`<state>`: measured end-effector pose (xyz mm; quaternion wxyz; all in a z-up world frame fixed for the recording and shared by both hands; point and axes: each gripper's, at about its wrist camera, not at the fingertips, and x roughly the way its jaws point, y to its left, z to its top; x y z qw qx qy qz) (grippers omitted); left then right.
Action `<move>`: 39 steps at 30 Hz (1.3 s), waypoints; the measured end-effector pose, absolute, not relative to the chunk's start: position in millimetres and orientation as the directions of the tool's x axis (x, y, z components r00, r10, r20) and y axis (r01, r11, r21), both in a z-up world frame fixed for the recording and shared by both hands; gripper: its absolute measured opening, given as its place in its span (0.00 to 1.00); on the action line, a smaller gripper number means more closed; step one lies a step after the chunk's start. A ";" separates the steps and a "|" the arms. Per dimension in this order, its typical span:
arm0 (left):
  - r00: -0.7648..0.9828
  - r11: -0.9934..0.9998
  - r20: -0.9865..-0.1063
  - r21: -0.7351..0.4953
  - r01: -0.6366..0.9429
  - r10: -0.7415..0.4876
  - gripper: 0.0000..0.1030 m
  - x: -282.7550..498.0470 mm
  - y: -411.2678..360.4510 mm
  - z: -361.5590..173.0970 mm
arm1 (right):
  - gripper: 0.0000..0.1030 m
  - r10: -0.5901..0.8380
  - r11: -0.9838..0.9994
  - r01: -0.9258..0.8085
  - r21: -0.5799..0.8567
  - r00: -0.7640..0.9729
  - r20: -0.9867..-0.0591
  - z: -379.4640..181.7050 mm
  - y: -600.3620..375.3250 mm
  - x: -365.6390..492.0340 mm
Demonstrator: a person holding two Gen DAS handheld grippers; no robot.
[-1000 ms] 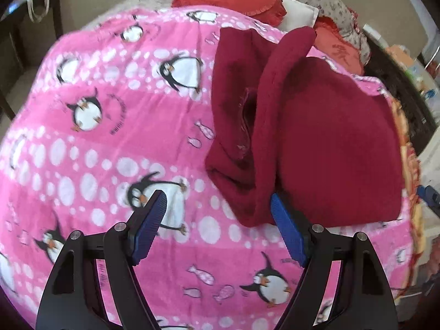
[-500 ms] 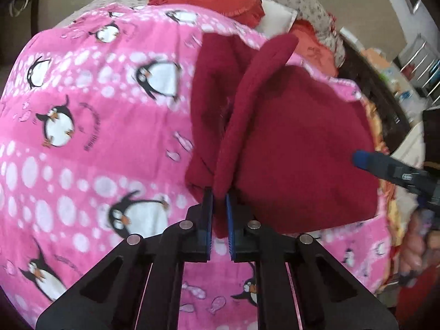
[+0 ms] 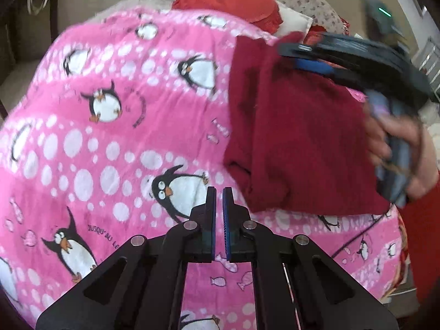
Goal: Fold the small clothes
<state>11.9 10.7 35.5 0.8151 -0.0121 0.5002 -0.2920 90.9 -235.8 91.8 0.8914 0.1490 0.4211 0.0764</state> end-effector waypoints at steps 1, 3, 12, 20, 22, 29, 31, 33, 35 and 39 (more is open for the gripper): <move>0.338 0.831 -0.809 -0.298 0.469 -0.481 0.03 9.3 8.9 37.4 | 0.39 0.250 0.949 -0.012 0.315 0.639 -0.728 91.8 -232.8 96.9; 0.349 0.832 -0.810 -0.278 0.480 -0.472 0.05 5.5 3.9 41.1 | 0.39 0.239 0.957 -0.025 0.289 0.635 -0.734 87.5 -222.8 112.2; 0.385 0.838 -0.795 -0.264 0.477 -0.470 0.28 3.4 -18.2 54.4 | 0.42 0.296 0.947 -0.072 0.314 0.576 -0.762 93.3 -224.6 113.2; 0.416 0.856 -0.798 -0.225 0.465 -0.436 0.28 6.5 -36.0 57.3 | 0.44 0.257 0.957 -0.053 0.286 0.612 -0.748 115.8 -253.7 71.1; 0.411 0.860 -0.805 -0.223 0.460 -0.429 0.28 9.9 -39.2 54.2 | 0.44 0.250 0.958 -0.040 0.286 0.610 -0.752 114.2 -257.1 72.6; 0.383 0.868 -0.817 -0.258 0.424 -0.430 0.40 26.5 -38.2 37.7 | 0.44 0.254 0.957 -0.045 0.285 0.599 -0.759 102.8 -245.5 99.1; 0.375 0.869 -0.819 -0.272 0.413 -0.434 0.43 30.4 -36.8 33.5 | 0.44 0.260 0.956 -0.043 0.292 0.586 -0.768 96.2 -239.9 111.8; 0.371 0.870 -0.818 -0.284 0.403 -0.439 0.47 33.8 -35.1 30.9 | 0.44 0.268 0.951 -0.028 0.308 0.573 -0.775 88.8 -237.1 123.4; 0.369 0.869 -0.815 -0.294 0.399 -0.446 0.49 35.8 -33.9 28.3 | 0.45 0.282 0.942 -0.006 0.336 0.555 -0.782 80.7 -234.6 134.3; 0.368 0.868 -0.811 -0.312 0.387 -0.455 0.53 41.5 -31.0 24.2 | 0.70 0.320 0.923 0.017 0.384 0.522 -0.791 66.8 -228.2 150.8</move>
